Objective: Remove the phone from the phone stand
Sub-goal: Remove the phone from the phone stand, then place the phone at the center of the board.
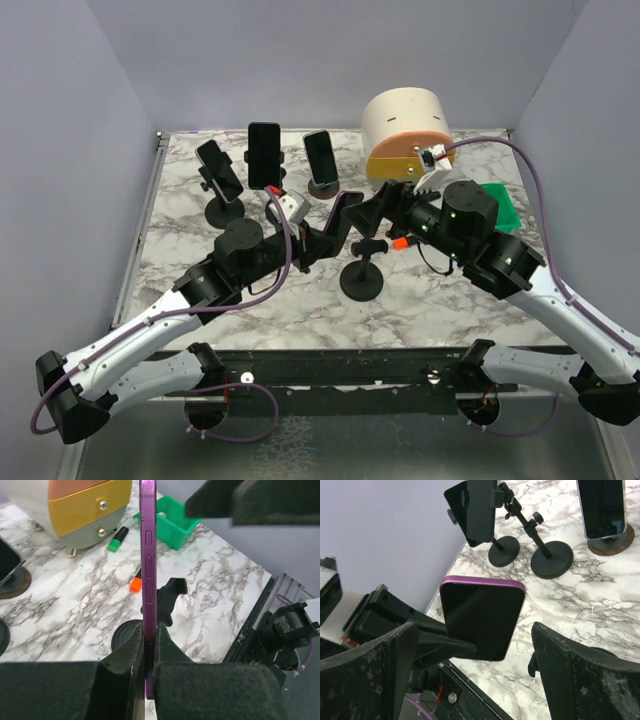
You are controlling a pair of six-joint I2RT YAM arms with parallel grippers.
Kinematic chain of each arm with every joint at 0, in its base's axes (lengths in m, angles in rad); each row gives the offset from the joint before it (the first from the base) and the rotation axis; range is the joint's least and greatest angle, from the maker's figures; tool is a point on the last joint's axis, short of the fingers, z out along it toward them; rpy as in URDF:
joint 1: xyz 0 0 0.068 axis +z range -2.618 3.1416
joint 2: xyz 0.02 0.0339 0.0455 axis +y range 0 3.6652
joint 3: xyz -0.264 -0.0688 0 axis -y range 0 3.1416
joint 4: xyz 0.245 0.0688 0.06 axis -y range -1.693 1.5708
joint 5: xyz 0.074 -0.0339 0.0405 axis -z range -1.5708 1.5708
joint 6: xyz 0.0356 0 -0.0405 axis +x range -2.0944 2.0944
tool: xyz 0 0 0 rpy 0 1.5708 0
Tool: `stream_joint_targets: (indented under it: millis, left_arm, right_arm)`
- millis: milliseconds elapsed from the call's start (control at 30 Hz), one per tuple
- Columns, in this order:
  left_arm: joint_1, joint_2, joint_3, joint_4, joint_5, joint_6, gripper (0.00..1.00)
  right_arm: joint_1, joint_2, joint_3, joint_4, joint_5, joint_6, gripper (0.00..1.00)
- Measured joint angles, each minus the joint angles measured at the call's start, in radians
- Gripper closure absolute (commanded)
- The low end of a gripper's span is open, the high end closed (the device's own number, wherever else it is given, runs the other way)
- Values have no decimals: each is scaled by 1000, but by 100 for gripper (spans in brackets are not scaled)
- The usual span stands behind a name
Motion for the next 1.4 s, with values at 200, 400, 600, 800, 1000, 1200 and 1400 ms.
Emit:
stream_joint_targets:
  millis: [200,400,600,800,1000,1200,1400]
  left_arm:
    - [0,-121,-58,-98,-71,-1,100]
    - [0,-204,-119,-204,-111,-63,100]
    - [0,-222,-243,-295,-134,-234,100]
    - [1,-109,-336,-323,-153,-363,100]
    - [40,-7,-367,-297,-158,-423,100]
    - [167,10,-446,-203,-90,-468,100]
    - [230,29,-485,-135,-14,-497,100]
  right_arm:
    - [0,-107,-8,3,-33,-77,0]
    - [0,-238,-80,21,-72,-170,0]
    - [0,-330,-210,42,-74,-210,0]
    - [0,-343,-279,69,-74,-214,0]
    - [0,-336,-317,94,-93,-210,0]
    - [0,-336,-369,107,-108,-196,0]
    - [0,-337,-384,128,-138,-186,0]
